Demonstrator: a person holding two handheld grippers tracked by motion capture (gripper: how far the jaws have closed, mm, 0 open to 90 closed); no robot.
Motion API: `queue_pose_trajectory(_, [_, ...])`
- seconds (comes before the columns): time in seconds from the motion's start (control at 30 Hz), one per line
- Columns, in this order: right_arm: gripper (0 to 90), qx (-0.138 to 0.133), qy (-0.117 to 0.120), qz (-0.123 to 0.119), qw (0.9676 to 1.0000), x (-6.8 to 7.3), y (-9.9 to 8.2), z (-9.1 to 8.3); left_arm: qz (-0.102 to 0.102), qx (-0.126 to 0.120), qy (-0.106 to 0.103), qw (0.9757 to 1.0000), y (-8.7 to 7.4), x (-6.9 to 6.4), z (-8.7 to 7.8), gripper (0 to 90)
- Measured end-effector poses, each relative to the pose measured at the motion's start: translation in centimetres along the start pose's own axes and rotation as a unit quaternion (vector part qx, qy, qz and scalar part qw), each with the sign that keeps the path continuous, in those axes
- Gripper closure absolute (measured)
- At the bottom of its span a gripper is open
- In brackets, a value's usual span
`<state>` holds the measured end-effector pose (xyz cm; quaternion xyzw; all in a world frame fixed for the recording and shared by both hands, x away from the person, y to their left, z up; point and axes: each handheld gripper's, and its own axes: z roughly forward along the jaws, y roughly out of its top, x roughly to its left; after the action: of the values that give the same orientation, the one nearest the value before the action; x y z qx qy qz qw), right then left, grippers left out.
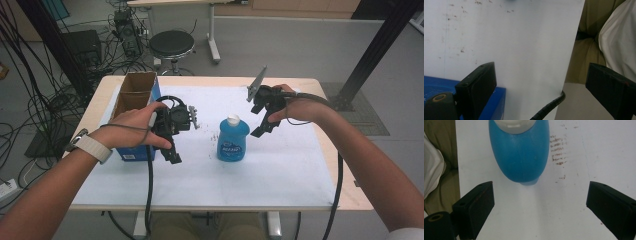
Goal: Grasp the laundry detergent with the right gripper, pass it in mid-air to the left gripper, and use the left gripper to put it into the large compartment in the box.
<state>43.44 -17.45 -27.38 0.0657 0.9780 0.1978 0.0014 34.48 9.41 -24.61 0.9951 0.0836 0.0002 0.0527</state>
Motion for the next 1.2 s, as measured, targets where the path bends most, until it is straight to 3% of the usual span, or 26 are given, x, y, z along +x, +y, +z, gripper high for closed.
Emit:
queue_pose_trajectory(0.33, [6.5, -0.006, -0.008, 0.000, 0.9999, 0.48, -0.20, -0.69, -0.005, 0.000, -0.001, 1.0000, 0.07, -0.04, -0.11, 10.3])
queue_pose_trajectory(1.2, [4.7, -0.010, -0.016, -0.010, 0.9998, 0.45, -0.05, -0.16, -0.021, -0.015, 0.002, 0.9997, -0.46, 0.40, 0.17, 10.3])
